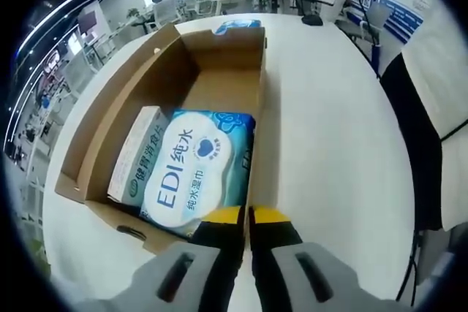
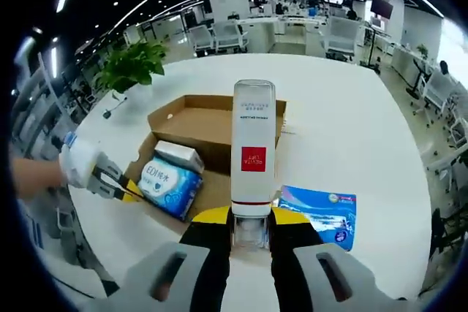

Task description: Operate the shoe box by opening the lid, removing the specified soft item, and placing it in the target area until the item is outside and the box remains undamaged.

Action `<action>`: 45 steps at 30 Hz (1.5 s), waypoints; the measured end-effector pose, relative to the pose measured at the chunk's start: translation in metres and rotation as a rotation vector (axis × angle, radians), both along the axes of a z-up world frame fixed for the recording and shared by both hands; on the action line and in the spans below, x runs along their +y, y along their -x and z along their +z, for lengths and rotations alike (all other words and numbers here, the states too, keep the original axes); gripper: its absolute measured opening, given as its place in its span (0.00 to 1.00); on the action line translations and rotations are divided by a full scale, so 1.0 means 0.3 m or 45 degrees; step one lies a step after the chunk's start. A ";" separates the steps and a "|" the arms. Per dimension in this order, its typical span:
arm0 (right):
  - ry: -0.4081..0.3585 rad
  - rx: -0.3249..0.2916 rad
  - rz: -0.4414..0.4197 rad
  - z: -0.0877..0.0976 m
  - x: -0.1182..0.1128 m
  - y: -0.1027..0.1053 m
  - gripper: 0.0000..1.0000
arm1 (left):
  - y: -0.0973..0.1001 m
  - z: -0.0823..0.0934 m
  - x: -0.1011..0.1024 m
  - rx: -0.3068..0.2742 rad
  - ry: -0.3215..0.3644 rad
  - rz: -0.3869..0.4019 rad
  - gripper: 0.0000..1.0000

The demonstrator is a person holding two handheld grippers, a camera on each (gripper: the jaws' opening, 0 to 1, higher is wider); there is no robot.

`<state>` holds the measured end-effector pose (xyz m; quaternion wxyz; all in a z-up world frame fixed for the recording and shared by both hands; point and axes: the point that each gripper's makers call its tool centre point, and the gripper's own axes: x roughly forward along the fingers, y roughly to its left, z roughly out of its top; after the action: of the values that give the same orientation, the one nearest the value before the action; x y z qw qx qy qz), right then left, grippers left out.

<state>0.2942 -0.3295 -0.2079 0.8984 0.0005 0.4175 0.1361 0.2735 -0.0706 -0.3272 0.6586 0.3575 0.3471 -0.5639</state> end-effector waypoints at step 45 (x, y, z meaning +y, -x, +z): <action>0.137 -0.170 -0.271 0.318 -0.424 0.110 0.17 | 0.004 -0.002 -0.001 0.015 -0.008 -0.015 0.02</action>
<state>0.2611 -0.4567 -0.1126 0.9322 -0.0126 0.3612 0.0173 0.2723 -0.0709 -0.3277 0.6521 0.3582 0.3507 -0.5687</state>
